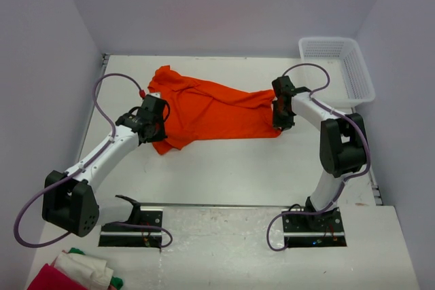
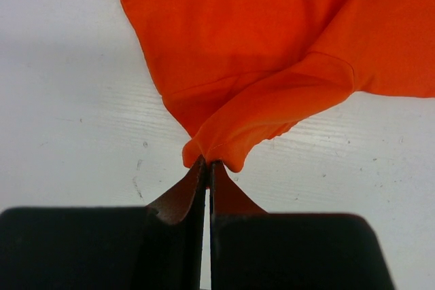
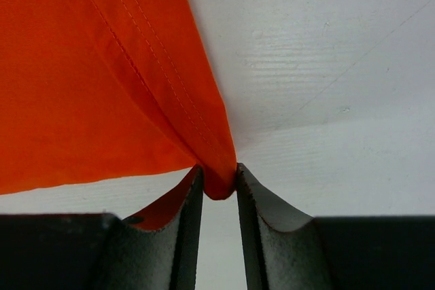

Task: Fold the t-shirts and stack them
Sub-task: Flatten out the tshirt

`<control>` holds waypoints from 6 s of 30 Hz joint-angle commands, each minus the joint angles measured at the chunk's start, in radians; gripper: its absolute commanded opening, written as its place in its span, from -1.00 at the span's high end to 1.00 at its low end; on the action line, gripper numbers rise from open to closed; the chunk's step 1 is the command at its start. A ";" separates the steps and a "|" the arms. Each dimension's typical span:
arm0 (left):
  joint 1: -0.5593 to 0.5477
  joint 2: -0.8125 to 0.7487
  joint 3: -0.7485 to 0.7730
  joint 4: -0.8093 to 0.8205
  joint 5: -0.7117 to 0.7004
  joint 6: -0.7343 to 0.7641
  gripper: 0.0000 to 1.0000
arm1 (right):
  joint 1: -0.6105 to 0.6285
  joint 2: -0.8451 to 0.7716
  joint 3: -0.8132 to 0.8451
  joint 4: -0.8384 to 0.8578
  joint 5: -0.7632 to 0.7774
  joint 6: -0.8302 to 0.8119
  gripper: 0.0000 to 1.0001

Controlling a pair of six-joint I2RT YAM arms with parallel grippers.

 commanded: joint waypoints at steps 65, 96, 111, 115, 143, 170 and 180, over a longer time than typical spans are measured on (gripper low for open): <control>0.127 0.438 1.583 0.183 0.251 0.541 1.00 | 0.034 -0.115 1.258 -0.253 0.112 -0.315 1.00; 0.237 -0.094 1.330 0.235 0.491 0.424 1.00 | 0.215 -0.530 1.094 -0.346 0.296 -0.283 1.00; 0.237 0.010 1.382 0.249 0.602 0.363 1.00 | 0.247 -0.564 1.027 -0.294 0.295 -0.293 1.00; 0.237 0.136 1.408 0.295 0.599 0.394 1.00 | 0.215 -0.387 1.118 -0.267 0.270 -0.321 1.00; 0.392 0.596 1.326 0.554 0.775 0.372 1.00 | -0.050 -0.015 0.990 -0.041 0.132 -0.364 1.00; 0.071 -0.221 0.438 0.400 0.344 0.188 1.00 | -0.020 -0.476 0.145 0.054 0.175 -0.100 1.00; 0.070 -0.224 0.885 0.368 0.496 0.352 1.00 | 0.177 -0.759 0.520 0.037 0.282 -0.281 1.00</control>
